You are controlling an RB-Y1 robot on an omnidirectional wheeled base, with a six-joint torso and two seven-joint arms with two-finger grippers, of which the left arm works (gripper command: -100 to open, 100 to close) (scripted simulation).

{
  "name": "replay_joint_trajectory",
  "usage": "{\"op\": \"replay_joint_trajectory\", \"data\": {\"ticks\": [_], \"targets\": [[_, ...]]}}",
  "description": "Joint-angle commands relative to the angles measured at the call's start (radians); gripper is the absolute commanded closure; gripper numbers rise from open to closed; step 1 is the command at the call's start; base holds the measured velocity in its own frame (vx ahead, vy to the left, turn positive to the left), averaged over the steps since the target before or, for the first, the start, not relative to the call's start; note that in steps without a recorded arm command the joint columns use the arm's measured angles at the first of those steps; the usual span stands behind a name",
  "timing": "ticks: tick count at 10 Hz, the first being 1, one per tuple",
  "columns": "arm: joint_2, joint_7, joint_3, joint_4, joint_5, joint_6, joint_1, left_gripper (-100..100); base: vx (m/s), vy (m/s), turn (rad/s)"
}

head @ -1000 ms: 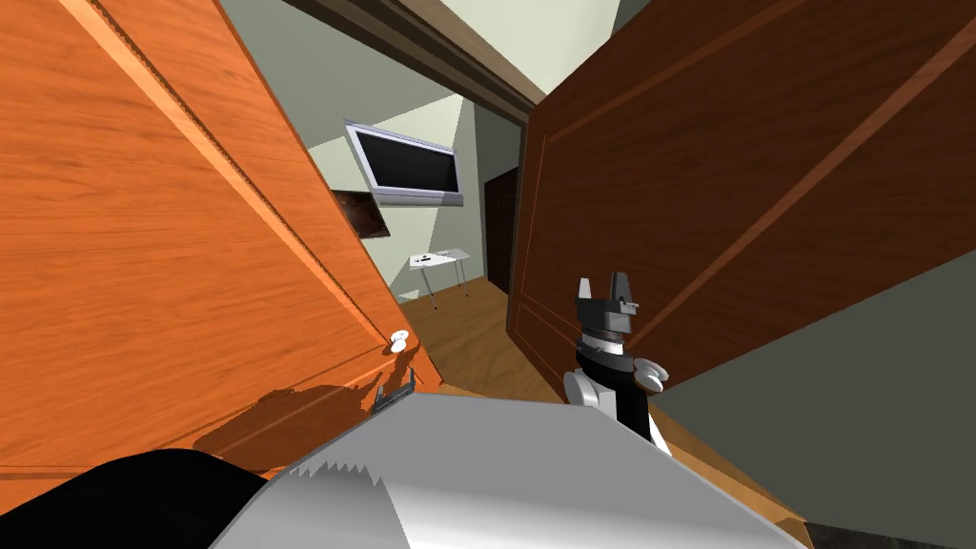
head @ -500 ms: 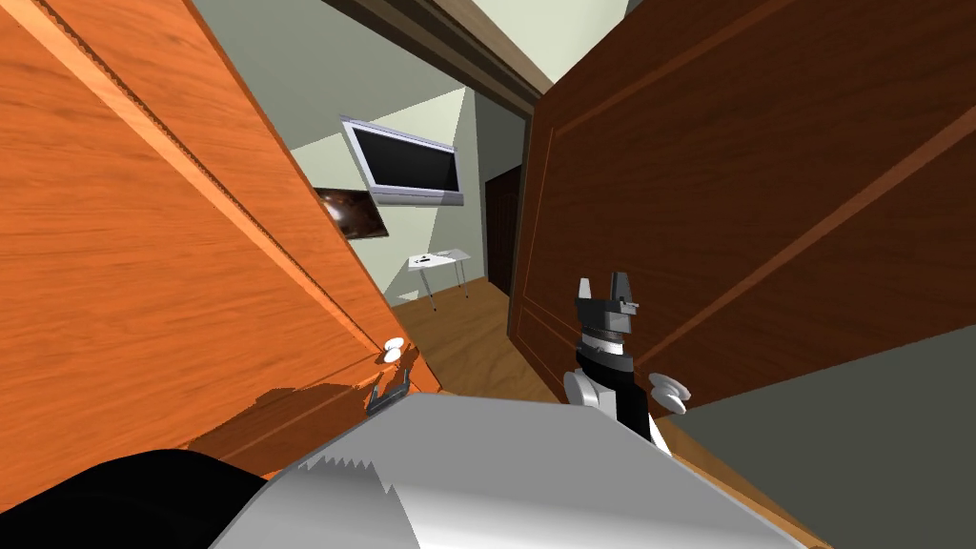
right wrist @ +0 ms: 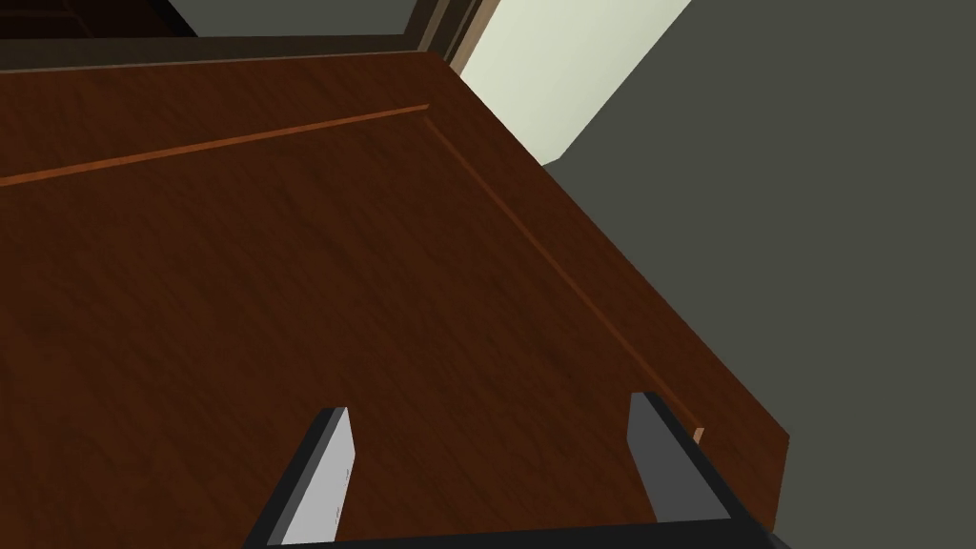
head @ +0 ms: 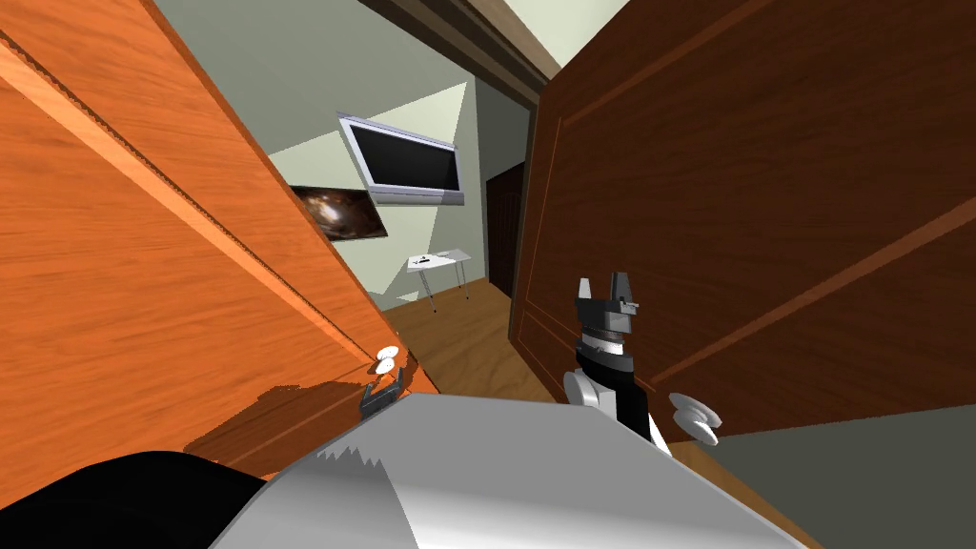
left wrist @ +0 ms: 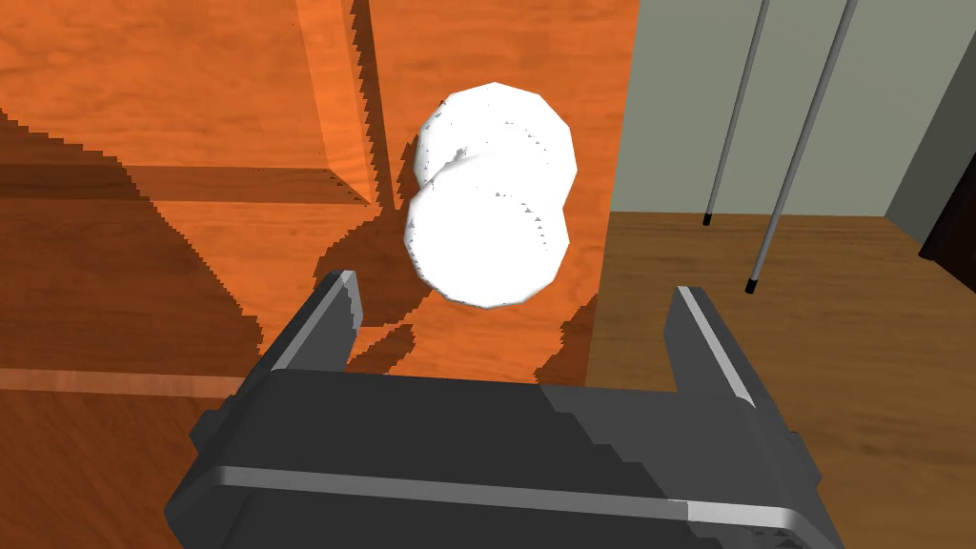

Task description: Pull the door open

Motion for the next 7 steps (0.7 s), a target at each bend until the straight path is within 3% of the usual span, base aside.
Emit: {"op": "replay_joint_trajectory", "data": {"ticks": [1,4,5,6,7], "targets": [[0.021,0.038,0.007,0.030,-0.001,0.006,-0.013,-100,0.095,0.020,0.020],[0.064,0.114,0.021,0.100,-0.004,0.017,-0.045,-100,0.118,0.006,0.024],[0.053,0.107,0.015,0.106,-0.007,0.007,-0.046,-100,0.074,0.001,0.003],[0.053,0.107,0.015,0.106,-0.007,0.007,-0.046,100,-0.014,0.004,0.012],[0.053,0.107,0.015,0.106,-0.007,0.007,-0.046,100,-0.028,0.007,-0.005]]}}
